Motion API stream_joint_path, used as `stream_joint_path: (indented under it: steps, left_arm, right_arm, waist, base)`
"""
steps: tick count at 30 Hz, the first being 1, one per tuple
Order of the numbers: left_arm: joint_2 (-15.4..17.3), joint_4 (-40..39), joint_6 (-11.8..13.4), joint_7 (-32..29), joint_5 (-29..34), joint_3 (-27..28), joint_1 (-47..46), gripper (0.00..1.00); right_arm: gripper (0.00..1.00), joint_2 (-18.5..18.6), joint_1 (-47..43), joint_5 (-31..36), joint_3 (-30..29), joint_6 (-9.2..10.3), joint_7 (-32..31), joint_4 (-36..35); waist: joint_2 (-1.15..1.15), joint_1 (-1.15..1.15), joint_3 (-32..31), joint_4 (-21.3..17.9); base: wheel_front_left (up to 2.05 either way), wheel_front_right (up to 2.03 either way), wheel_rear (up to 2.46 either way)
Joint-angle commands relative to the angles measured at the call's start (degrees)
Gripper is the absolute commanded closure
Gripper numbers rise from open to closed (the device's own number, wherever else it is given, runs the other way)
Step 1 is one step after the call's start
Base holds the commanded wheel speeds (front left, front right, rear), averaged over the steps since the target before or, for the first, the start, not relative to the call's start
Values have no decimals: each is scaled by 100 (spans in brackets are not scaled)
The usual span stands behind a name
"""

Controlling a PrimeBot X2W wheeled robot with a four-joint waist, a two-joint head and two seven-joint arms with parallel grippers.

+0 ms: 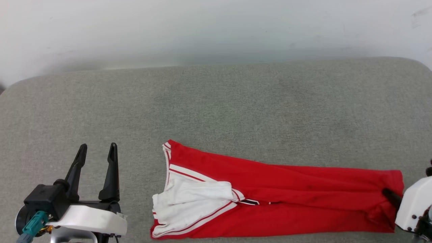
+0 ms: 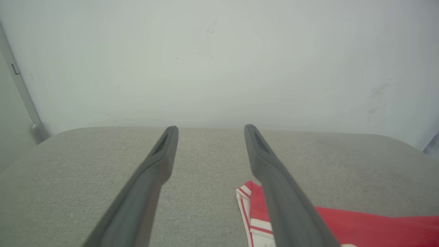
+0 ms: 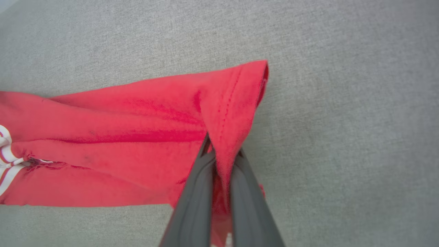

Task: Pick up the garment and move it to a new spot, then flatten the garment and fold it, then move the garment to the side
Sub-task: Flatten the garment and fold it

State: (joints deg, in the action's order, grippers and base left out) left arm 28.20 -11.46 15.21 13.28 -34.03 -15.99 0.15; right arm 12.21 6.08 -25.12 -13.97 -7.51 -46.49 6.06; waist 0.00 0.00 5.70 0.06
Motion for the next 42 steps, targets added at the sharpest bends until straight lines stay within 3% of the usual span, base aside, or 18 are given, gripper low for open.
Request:
stream_joint_path:
  steps: [1, 4, 7, 12, 16, 19, 25, 31, 38, 39, 40, 42]
  left_arm:
    - [5, -28, 33, -9, 19, -2, 78, 0]
    - [9, -71, 44, -19, 22, -14, 86, 0]
    - [19, -85, 60, -49, 25, -39, 95, 0]
    - [-18, -73, 49, -78, 20, -105, 43, 0]
    - [-63, -35, 17, -83, 5, -154, -47, 0]
    - [-109, 13, 5, -87, -3, -207, -98, 0]
    - [-198, 131, -94, -48, -49, -265, -267, 0]
    - [-316, 262, -195, 35, -80, -279, -436, 0]
    - [-456, 389, -313, 107, -92, -266, -585, 0]
    - [-465, 414, -343, 119, -89, -267, -604, 0]
    - [-471, 436, -353, 122, -80, -262, -629, 0]
    - [-485, 483, -395, 140, -64, -259, -661, 0]
  right_arm:
    - [100, -30, -65, 9, -114, 4, -54, -54]
    - [100, -251, -63, -180, -382, 3, -300, -194]
    - [100, -640, 54, -868, -576, 2, -852, -363]
    - [100, -935, 177, -2861, -845, 3, -2067, -67]
    - [100, -938, 342, -4633, -435, 2, -2304, 701]
    - [100, -937, 451, -5327, 116, 3, -2121, 1064]
    - [100, -938, 836, -5881, 1323, 2, -1509, 1495]
    - [100, -934, 1448, -5992, 2277, 2, -465, 1849]
    - [100, -934, 1947, -5860, 3261, 2, 534, 2457]
    - [71, -934, 1979, -5902, 3382, 2, 605, 2534]
    - [0, -935, 2010, -5891, 3486, 2, 691, 2579]
    - [0, -935, 2031, -5972, 3657, 2, 806, 2648]
  waist:
    - [0, 0, -23, -29]
    - [0, 0, -40, -60]
    - [0, 0, -38, -58]
    - [0, 0, -40, 38]
    - [0, 0, -36, 224]
    - [0, 0, -23, 417]
    - [0, 0, 129, 824]
    - [0, 0, 352, 1087]
    - [0, 0, 642, 1139]
    - [0, 0, 669, 1129]
    - [0, 0, 687, 1118]
    - [0, 0, 710, 1083]
  base:
    - [0, 0, 0]
    - [0, 0, 0]
    - [0, 0, 0]
    - [0, 0, 0]
    - [0, 0, 0]
    - [0, 0, 0]
    - [0, 0, 0]
    - [0, 0, 0]
    - [0, 0, 0]
    - [0, 0, 0]
    - [0, 0, 0]
    - [0, 0, 0]
